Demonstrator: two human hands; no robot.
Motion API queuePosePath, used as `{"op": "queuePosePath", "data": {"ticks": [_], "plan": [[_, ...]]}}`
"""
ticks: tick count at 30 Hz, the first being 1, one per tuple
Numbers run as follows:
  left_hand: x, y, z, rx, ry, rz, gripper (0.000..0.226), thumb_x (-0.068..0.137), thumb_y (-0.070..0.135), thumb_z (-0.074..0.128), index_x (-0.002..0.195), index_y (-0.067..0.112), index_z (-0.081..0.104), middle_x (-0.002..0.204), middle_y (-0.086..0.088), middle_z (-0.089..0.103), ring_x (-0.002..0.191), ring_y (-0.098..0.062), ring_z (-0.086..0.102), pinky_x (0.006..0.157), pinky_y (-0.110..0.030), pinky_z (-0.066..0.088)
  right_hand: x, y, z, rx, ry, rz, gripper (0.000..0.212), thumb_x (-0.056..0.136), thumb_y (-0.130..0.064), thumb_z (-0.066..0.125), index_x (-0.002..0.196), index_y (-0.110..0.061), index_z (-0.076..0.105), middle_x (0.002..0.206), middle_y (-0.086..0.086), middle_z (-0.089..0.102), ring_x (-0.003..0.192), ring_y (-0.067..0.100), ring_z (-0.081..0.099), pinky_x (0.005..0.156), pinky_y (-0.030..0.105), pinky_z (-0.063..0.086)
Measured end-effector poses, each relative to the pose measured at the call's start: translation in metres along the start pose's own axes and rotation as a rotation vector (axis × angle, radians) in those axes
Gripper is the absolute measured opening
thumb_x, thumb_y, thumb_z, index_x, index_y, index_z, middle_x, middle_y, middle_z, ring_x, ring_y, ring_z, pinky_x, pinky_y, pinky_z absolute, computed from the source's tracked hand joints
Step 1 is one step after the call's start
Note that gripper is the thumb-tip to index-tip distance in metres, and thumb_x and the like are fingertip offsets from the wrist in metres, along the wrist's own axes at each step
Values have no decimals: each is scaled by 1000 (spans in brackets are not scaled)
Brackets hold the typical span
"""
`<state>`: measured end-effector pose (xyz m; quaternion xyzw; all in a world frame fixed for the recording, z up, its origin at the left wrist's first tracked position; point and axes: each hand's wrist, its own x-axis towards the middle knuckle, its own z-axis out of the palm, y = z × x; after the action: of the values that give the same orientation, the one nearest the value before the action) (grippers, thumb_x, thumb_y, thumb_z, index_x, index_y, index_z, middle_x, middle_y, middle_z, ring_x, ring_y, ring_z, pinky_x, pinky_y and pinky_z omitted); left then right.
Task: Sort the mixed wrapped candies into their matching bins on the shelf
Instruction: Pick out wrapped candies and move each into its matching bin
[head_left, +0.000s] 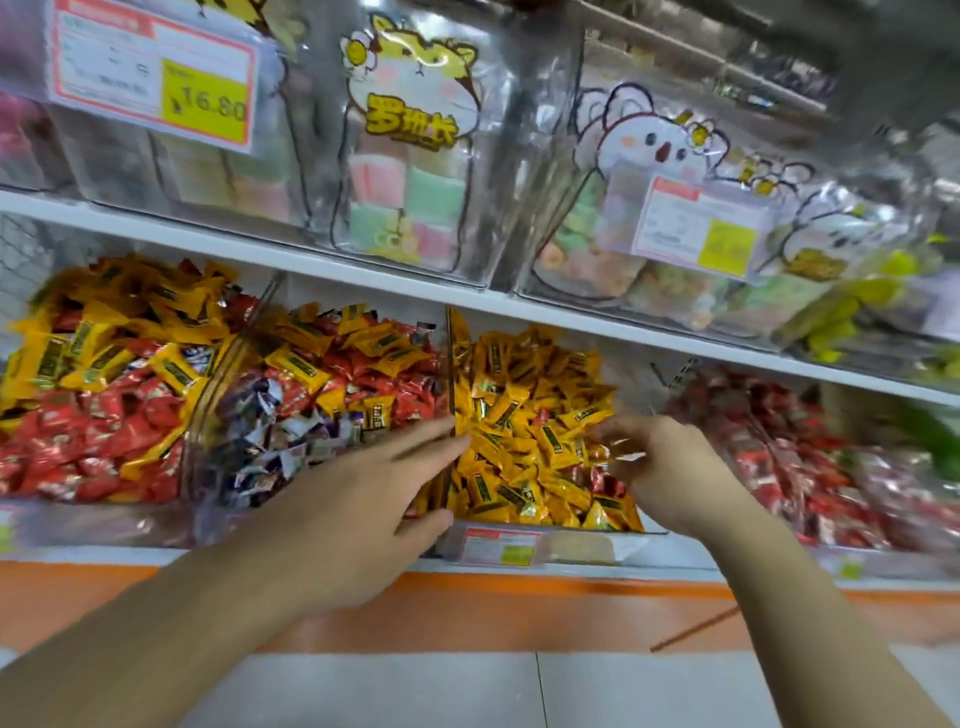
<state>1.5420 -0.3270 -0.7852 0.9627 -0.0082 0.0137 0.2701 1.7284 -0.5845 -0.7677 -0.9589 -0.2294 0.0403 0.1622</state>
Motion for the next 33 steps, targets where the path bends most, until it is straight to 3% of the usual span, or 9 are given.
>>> {"op": "queuePosePath", "data": {"ticks": [4, 8, 12, 15, 18, 21, 24, 29, 33], "plan": [[0, -3, 3, -13, 0, 9, 65, 102, 58, 44, 155, 62, 7, 152, 52, -19, 147, 11, 21, 117, -29, 38, 5, 4, 9, -73, -125, -39, 35, 89, -10, 74, 112, -36, 76, 118, -9, 71, 106, 10, 67, 90, 27, 55], [-1, -1, 2, 3, -7, 10, 64, 103, 56, 45, 156, 61, 9, 150, 54, -20, 144, 16, 14, 116, -26, 36, 11, 3, 13, -136, -85, -33, 31, 85, -5, 70, 76, -34, 75, 82, -12, 73, 78, 6, 68, 74, 30, 58], [-1, -2, 2, 16, 7, 10, 64, 103, 56, 45, 157, 59, 11, 152, 53, -16, 142, 17, 8, 119, -28, 30, 9, -1, 8, -112, -41, -2, 32, 84, -1, 67, 68, -28, 72, 73, -12, 72, 72, 3, 67, 72, 30, 60], [-2, -7, 3, -5, 43, 17, 63, 102, 54, 48, 157, 57, 17, 157, 48, -5, 145, 14, 13, 118, -25, 26, 2, -7, -2, -19, 86, -10, 33, 83, 0, 67, 69, -30, 72, 71, -13, 72, 71, 3, 68, 72, 34, 61], [-4, -8, -1, -39, 109, 1, 58, 101, 53, 53, 154, 53, 30, 156, 43, 16, 143, 9, 28, 113, -19, 30, -8, -30, -9, 264, 125, -33, 31, 87, 1, 73, 81, -30, 75, 73, -9, 72, 70, 12, 69, 67, 33, 61], [-9, -7, -11, -100, 210, -42, 51, 97, 54, 60, 146, 47, 46, 144, 33, 45, 128, 6, 46, 103, -19, 43, -20, -74, -8, 591, 75, -102, 23, 87, 3, 77, 90, -20, 77, 77, 6, 73, 68, 21, 69, 67, 38, 61], [-18, -6, -23, -201, 278, -77, 45, 92, 54, 67, 135, 46, 55, 125, 31, 60, 115, 12, 54, 99, -19, 50, -30, -120, 0, 742, 23, -194, 17, 87, 3, 77, 92, -12, 77, 79, 13, 74, 68, 26, 73, 66, 29, 59], [-41, -16, -48, -253, 366, -181, 19, 87, 48, 77, 101, 42, 64, 90, 19, 66, 86, 5, 64, 72, -20, 55, -36, -174, 21, 810, -41, -336, 15, 86, -3, 80, 93, -16, 78, 82, 4, 76, 76, 21, 76, 73, 33, 64], [-59, -42, -78, -106, 428, -279, 17, 88, 43, 77, 92, 37, 62, 80, 18, 64, 77, 0, 62, 69, -23, 55, -30, -184, 26, 729, 41, -362, 14, 90, -10, 78, 94, -24, 79, 86, -6, 76, 82, 10, 73, 77, 24, 61]]}}
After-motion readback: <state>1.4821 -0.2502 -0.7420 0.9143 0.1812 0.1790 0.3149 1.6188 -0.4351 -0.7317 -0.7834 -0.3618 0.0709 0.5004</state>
